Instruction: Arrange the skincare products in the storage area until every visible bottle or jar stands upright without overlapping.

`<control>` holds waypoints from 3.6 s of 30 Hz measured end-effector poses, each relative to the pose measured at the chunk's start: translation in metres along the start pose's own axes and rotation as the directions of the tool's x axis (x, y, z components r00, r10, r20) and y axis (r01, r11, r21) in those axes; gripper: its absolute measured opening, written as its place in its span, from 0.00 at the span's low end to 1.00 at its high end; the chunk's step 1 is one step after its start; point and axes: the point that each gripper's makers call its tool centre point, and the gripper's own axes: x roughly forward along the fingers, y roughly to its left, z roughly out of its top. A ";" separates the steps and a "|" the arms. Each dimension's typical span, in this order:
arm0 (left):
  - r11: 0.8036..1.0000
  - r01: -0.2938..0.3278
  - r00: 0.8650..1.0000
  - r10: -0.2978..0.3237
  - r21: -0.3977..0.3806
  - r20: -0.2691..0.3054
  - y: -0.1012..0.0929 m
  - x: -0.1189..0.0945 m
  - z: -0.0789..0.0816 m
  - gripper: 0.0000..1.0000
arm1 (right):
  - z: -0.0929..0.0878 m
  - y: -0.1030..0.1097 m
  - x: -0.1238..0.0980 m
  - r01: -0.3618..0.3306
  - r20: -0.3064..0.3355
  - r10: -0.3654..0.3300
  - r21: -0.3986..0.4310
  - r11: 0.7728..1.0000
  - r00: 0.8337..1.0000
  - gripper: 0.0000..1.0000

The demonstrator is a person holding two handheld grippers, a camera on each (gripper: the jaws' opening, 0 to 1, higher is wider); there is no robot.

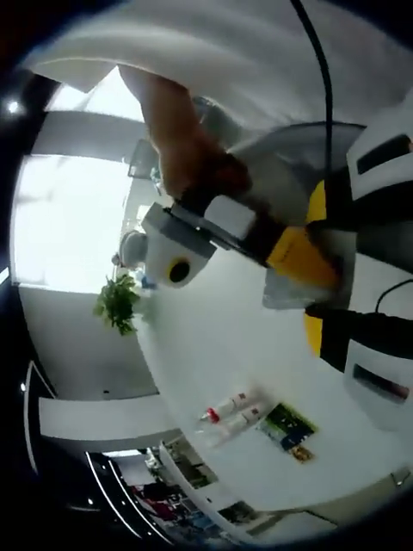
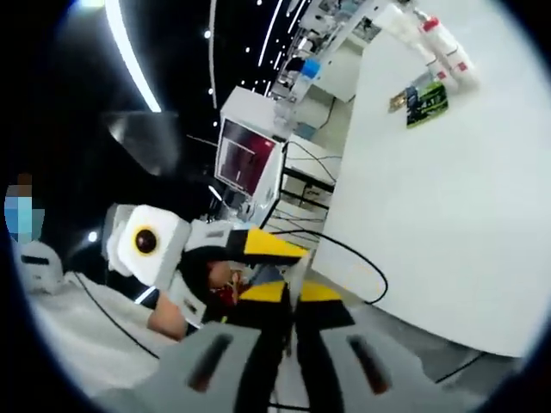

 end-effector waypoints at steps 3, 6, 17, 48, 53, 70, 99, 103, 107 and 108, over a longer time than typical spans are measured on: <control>0.999 -0.008 1.000 0.008 -0.043 0.017 0.001 -0.004 -0.003 0.40 | -0.004 0.002 0.000 -0.003 0.004 0.003 0.004 1.000 1.000 0.03; 0.992 -0.026 0.997 0.034 -0.121 0.065 0.006 -0.009 -0.005 0.41 | -0.003 0.000 -0.002 0.007 0.034 -0.006 -0.007 1.000 0.999 0.03; 0.776 0.194 0.941 0.026 -0.600 0.337 0.005 -0.018 -0.002 0.40 | 0.029 0.023 -0.019 -0.112 0.246 0.108 0.004 0.994 0.963 0.02; 0.493 0.499 0.822 -0.009 -0.712 0.570 -0.001 -0.030 0.021 0.01 | 0.043 0.045 -0.012 -0.144 0.239 0.176 -0.146 0.979 0.955 0.02; 0.465 0.515 0.794 0.057 -0.720 0.605 0.004 -0.031 0.023 0.11 | 0.043 0.047 -0.010 -0.172 0.266 0.196 -0.113 0.979 0.944 0.02; 0.422 0.571 0.764 0.040 -0.705 0.644 -0.013 -0.048 0.017 0.01 | 0.022 0.063 0.005 -0.212 0.161 0.239 -0.166 0.963 0.958 0.03; 0.462 0.529 0.738 0.163 -0.712 0.654 -0.025 -0.084 -0.012 0.01 | -0.002 0.083 0.041 -0.268 0.090 0.281 -0.134 0.954 0.955 0.03; 0.436 0.538 0.719 0.209 -0.721 0.663 -0.022 -0.091 -0.016 0.00 | -0.003 0.091 0.047 -0.304 0.061 0.314 -0.132 0.944 0.948 0.08; 0.422 0.549 0.705 0.230 -0.721 0.671 -0.019 -0.096 -0.018 0.00 | -0.021 0.092 0.054 -0.298 -0.044 0.295 -0.132 0.945 0.954 0.09; 0.425 0.547 0.703 0.234 -0.721 0.671 -0.018 -0.097 -0.018 0.00 | -0.026 0.090 0.056 -0.271 -0.070 0.263 -0.181 0.945 0.962 0.05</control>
